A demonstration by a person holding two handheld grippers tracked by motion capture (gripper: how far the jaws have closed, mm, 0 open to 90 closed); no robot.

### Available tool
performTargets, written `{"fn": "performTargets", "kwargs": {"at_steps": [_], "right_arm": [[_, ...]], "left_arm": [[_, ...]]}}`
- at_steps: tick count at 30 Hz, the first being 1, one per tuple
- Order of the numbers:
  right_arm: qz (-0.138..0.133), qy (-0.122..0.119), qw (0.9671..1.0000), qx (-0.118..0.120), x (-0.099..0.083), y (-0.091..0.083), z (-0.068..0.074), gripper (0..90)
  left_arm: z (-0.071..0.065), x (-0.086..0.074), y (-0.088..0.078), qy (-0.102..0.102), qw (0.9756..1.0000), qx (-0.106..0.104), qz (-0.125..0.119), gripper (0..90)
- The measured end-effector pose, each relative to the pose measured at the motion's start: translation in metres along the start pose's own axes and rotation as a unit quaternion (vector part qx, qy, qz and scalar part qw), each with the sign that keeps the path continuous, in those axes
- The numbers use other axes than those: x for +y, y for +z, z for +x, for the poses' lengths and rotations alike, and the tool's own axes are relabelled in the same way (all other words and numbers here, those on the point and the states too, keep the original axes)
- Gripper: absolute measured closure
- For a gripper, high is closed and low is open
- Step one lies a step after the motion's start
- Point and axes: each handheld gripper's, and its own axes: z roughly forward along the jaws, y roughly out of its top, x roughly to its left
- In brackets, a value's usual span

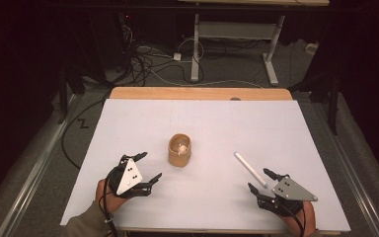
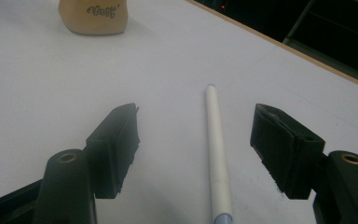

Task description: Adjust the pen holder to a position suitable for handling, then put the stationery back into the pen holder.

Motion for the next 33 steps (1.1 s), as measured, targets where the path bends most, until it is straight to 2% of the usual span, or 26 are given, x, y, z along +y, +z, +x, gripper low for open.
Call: {"fn": "performTargets", "kwargs": {"at_steps": [5, 9, 14, 20, 22, 24, 28, 30, 31, 33], "right_arm": [[0.006, -0.001, 1.0000, 0.000, -0.001, 0.002, 0.000, 32.8], [0.006, -0.007, 1.0000, 0.000, 0.000, 0.002, 0.002, 33.0], [0.009, -0.009, 0.9999, 0.006, -0.001, 0.002, 0.001, 33.7], [0.014, -0.007, 0.9997, 0.020, 0.000, 0.001, 0.001, 36.8], [0.025, -0.007, 0.9990, 0.037, 0.000, 0.003, 0.001, 37.0], [0.040, -0.006, 0.9985, 0.037, 0.002, 0.004, 0.001, 36.7], [0.053, 0.013, 0.9973, 0.050, 0.008, 0.005, -0.005, 37.0], [0.067, 0.025, 0.9949, 0.071, 0.011, 0.007, -0.010, 36.9], [0.076, 0.036, 0.9934, 0.078, 0.013, 0.009, -0.012, 37.0], [0.096, 0.041, 0.9911, 0.083, 0.017, 0.014, -0.019, 39.3]], "left_arm": [[-0.002, -0.017, -0.001, -0.017, 0.9996, -0.012, 0.019, 21.7], [-0.005, -0.025, -0.005, -0.022, 0.9990, -0.020, 0.032, 21.7], [-0.003, -0.029, -0.006, -0.034, 0.9984, -0.027, 0.036, 21.6], [-0.001, -0.031, -0.005, -0.035, 0.9981, -0.030, 0.041, 21.6], [0.001, -0.032, -0.005, -0.040, 0.9980, -0.028, 0.040, 21.6], [0.002, -0.033, -0.005, -0.045, 0.9979, -0.028, 0.038, 21.6], [0.000, -0.032, -0.004, -0.043, 0.9977, -0.031, 0.042, 21.7], [0.000, -0.032, -0.003, -0.045, 0.9976, -0.032, 0.042, 21.6], [0.000, -0.032, -0.002, -0.050, 0.9973, -0.036, 0.041, 21.6], [0.000, -0.030, -0.001, -0.046, 0.9974, -0.038, 0.042, 21.6]]}}
